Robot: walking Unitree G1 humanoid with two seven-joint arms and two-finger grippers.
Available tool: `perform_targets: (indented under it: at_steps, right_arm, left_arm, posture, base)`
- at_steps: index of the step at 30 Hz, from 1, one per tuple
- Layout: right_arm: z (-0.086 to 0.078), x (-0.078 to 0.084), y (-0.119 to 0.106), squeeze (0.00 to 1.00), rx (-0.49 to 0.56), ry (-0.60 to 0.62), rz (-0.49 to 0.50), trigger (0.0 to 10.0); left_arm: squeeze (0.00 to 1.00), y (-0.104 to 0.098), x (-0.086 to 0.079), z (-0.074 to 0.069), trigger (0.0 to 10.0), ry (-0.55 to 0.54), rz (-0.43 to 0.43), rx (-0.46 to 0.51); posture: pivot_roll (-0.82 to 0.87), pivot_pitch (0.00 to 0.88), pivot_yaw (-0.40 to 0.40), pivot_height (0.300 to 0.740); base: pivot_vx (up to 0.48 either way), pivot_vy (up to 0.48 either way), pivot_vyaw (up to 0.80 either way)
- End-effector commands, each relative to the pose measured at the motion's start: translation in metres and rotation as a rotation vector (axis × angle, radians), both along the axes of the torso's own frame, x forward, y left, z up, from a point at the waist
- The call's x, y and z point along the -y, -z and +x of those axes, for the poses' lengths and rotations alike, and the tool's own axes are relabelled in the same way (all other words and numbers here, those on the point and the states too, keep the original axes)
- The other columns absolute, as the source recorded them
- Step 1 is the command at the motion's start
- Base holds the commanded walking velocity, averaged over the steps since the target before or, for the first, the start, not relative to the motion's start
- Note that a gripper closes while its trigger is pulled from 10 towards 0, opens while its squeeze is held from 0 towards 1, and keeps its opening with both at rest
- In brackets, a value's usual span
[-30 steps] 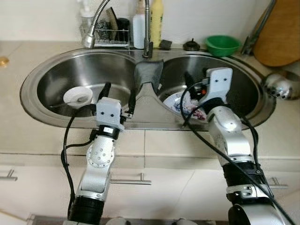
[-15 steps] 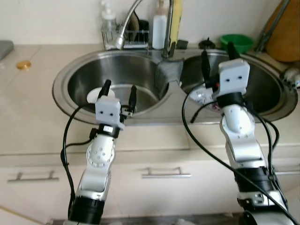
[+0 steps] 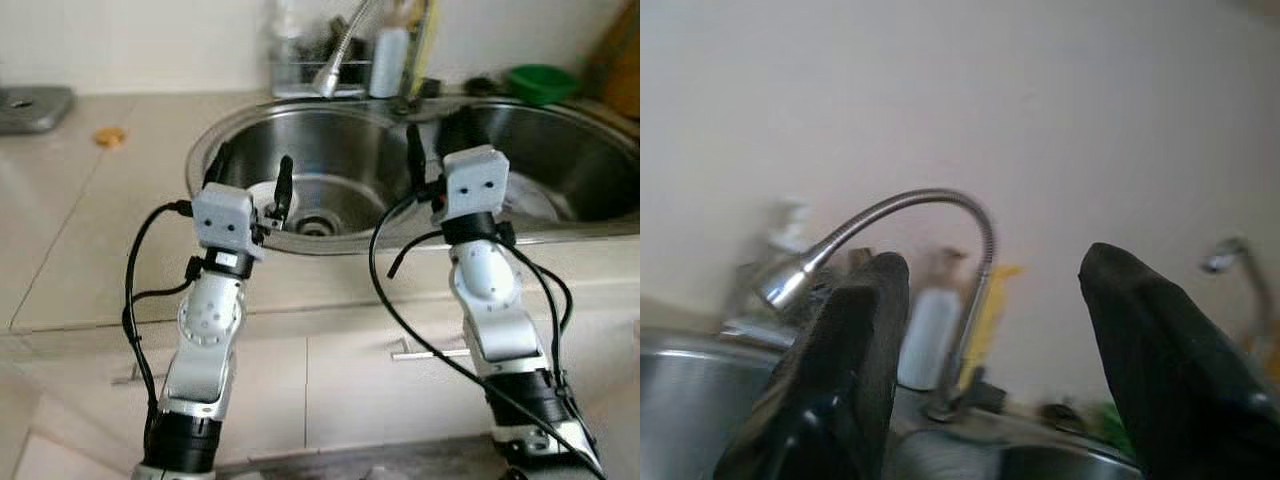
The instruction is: Kitchen organization
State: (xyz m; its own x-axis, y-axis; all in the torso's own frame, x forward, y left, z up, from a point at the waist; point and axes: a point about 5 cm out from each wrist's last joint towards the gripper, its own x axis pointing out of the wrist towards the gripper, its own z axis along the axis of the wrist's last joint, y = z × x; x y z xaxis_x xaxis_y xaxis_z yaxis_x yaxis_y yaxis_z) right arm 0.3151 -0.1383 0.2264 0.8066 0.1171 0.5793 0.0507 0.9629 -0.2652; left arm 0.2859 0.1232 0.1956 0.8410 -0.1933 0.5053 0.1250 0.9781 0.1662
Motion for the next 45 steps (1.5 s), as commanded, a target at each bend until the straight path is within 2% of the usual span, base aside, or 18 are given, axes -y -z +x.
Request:
perform_targets:
  at_steps: [1, 7, 11, 29, 40, 45]
  right_arm:
    - [-0.002, -0.003, -0.004, 0.00, 0.022, -0.006, -0.001, 10.0]
    - [-0.005, -0.002, -0.003, 0.00, 0.026, 0.005, -0.007, 10.0]
    - [-0.007, -0.002, -0.002, 0.00, 0.033, 0.011, -0.011, 10.0]
    - [-0.010, 0.002, -0.004, 0.00, 0.052, 0.039, -0.006, 10.0]
    - [-0.012, 0.007, -0.001, 0.00, 0.047, 0.072, 0.004, 10.0]
    - [-0.011, 0.008, 0.000, 0.00, 0.038, 0.085, 0.001, 10.0]
  left_arm:
    - [0.00, -0.001, 0.000, -0.002, 10.0, -0.002, 0.018, 0.011]
    - [0.00, 0.000, 0.002, -0.001, 10.0, -0.004, 0.045, 0.001]
    - [0.00, 0.002, 0.004, 0.000, 10.0, -0.001, 0.080, -0.002]
    - [0.00, 0.003, 0.007, -0.001, 10.0, 0.016, 0.076, 0.000]
    - [0.00, 0.006, 0.008, 0.000, 10.0, 0.028, 0.079, -0.011]
    - [0.00, 0.006, 0.009, 0.000, 10.0, 0.029, 0.081, -0.015]
  posture:
    - [-0.10, 0.000, -0.032, 0.740]
    - [-0.10, 0.000, -0.033, 0.740]
    - [-0.10, 0.000, -0.032, 0.740]
    - [-0.11, 0.000, -0.029, 0.740]
    - [-0.11, 0.000, -0.025, 0.740]
    - [-0.11, 0.000, -0.025, 0.740]
  base:
    - [0.000, 0.000, -0.78]
    - [0.000, 0.000, -0.78]
    - [0.000, -0.461, -0.77]
    - [0.000, -0.480, -0.77]
    - [0.000, 0.000, -0.76]
    - [0.000, -0.445, -0.75]
